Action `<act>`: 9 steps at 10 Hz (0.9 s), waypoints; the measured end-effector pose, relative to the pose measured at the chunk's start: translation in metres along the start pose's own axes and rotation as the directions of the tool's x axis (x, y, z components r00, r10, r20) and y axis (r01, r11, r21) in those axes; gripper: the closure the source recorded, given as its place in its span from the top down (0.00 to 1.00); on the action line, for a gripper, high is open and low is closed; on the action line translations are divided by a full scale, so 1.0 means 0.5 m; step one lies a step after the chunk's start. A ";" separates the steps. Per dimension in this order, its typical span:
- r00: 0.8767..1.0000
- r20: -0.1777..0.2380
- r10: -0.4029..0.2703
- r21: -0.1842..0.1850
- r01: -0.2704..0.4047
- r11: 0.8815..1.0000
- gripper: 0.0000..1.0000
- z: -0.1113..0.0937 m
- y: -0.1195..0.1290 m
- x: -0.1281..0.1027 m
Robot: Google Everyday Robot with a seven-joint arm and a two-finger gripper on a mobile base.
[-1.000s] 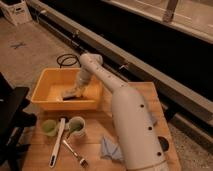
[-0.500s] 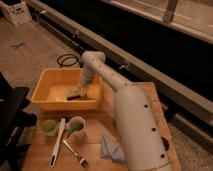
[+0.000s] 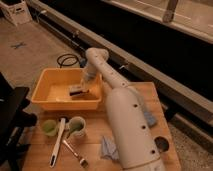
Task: Wipe tray with eraser
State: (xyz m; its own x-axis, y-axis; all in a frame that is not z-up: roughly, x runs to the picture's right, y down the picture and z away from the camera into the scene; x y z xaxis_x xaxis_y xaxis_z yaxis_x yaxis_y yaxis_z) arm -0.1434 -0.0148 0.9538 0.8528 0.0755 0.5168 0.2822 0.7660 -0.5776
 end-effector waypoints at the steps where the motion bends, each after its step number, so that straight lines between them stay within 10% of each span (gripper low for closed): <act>1: 1.000 0.015 -0.015 0.004 0.015 1.000 0.00 0.007 -0.002 -0.017; 5: 0.992 0.079 -0.094 0.020 0.093 0.996 0.00 0.013 0.030 -0.107; 9: 0.997 0.037 -0.066 -0.033 0.067 0.997 0.00 -0.003 0.085 -0.088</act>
State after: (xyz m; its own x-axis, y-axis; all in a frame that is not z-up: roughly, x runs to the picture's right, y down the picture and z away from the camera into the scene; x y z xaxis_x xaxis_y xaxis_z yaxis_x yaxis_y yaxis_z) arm -0.1684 0.0134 0.9057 0.8155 0.0489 0.5767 0.3527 0.7480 -0.5622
